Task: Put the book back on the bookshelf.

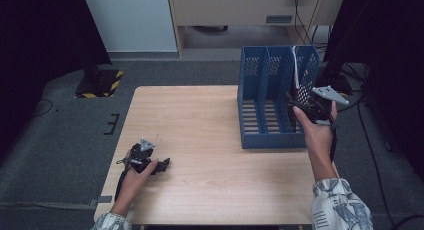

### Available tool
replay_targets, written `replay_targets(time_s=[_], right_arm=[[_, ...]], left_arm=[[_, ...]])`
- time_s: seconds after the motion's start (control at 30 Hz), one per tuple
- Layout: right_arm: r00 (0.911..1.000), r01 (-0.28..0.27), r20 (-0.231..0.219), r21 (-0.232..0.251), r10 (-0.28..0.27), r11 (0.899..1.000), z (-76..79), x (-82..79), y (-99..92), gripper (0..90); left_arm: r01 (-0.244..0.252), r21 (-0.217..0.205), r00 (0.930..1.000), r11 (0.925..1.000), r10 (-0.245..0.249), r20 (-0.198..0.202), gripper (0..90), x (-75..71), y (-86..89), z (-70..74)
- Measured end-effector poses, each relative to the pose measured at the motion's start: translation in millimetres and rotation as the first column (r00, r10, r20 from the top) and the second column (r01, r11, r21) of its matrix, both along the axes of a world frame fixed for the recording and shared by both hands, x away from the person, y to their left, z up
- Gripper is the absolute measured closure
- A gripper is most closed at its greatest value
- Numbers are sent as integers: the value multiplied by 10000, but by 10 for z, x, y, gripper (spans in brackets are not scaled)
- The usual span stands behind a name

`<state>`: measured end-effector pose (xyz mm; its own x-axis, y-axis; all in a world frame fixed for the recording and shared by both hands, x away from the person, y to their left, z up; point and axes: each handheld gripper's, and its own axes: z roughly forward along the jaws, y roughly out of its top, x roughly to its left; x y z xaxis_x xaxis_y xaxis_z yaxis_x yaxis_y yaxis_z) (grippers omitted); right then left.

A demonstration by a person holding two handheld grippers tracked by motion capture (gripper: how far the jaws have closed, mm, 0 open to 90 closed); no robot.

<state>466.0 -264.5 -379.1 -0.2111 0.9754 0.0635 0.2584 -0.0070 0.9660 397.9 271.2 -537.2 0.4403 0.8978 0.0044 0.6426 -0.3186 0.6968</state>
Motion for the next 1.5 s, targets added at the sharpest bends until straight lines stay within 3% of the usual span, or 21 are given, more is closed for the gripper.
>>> replay_targets(time_s=[0.2,0.53,1.03,1.3,1.5], right_arm=[[9999,-153,-62,45,153,9999,-7,-79,0,79],[9991,-314,-295,-455,300,9985,-116,-239,68,87],[9932,-1065,-474,-92,1060,9943,-205,-504,181,62],[9872,-1461,-642,34,1460,9893,-251,-629,201,62],[9781,-1963,-675,115,1966,9805,-309,-707,341,63]], left_arm=[[1,3,10000,10000,-1,0,0,0,0,0],[-2,-2,10000,10000,2,-1,0,0,0,0],[-3,0,10000,10000,3,0,0,0,0,0],[-3,-4,10000,10000,3,-2,0,1,-1,0],[-4,-8,10000,10000,4,-3,0,1,-1,0]])
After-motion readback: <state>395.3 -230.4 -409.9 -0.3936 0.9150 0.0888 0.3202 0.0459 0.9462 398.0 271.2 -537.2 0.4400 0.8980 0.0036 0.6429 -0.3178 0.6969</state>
